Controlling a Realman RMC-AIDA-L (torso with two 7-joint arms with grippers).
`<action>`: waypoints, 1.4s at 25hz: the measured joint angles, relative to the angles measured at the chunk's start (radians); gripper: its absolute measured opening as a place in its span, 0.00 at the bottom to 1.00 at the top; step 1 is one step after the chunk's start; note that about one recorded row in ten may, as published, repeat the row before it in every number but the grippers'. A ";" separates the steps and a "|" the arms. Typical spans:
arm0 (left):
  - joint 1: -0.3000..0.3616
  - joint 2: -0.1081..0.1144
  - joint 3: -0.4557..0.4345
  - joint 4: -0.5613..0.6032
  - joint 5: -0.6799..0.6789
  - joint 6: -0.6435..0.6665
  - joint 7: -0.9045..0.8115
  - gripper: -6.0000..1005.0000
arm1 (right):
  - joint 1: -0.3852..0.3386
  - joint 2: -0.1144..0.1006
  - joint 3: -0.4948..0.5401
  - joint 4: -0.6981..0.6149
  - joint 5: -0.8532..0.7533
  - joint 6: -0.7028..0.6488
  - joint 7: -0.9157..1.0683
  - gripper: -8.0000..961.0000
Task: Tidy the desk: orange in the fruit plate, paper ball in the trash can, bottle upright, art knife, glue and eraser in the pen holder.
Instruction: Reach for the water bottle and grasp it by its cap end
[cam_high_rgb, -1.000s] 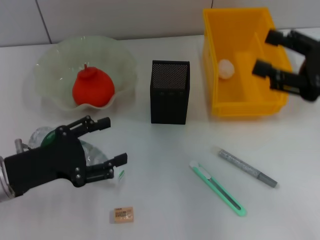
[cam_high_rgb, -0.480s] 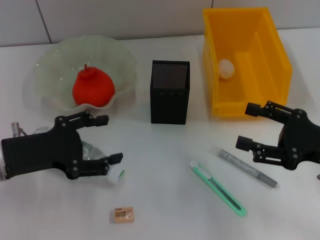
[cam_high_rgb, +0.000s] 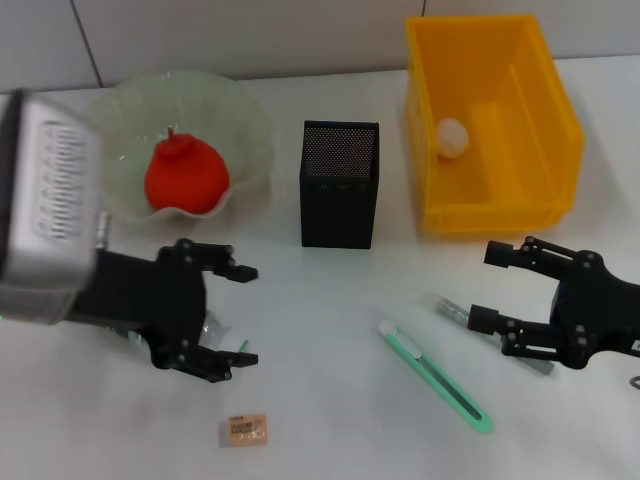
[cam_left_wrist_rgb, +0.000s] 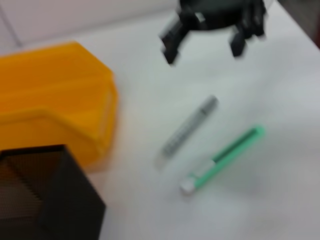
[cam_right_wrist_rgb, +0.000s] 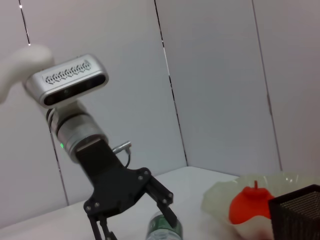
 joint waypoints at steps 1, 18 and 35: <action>-0.017 0.000 0.032 0.032 0.047 0.010 -0.024 0.84 | 0.001 0.001 0.000 0.006 -0.001 0.000 0.000 0.86; -0.250 -0.012 0.416 0.026 0.449 -0.004 -0.135 0.84 | 0.000 0.011 0.001 0.064 0.007 -0.009 -0.003 0.86; -0.323 -0.011 0.539 -0.039 0.497 -0.039 -0.216 0.81 | -0.005 0.011 0.001 0.084 0.007 -0.003 -0.032 0.86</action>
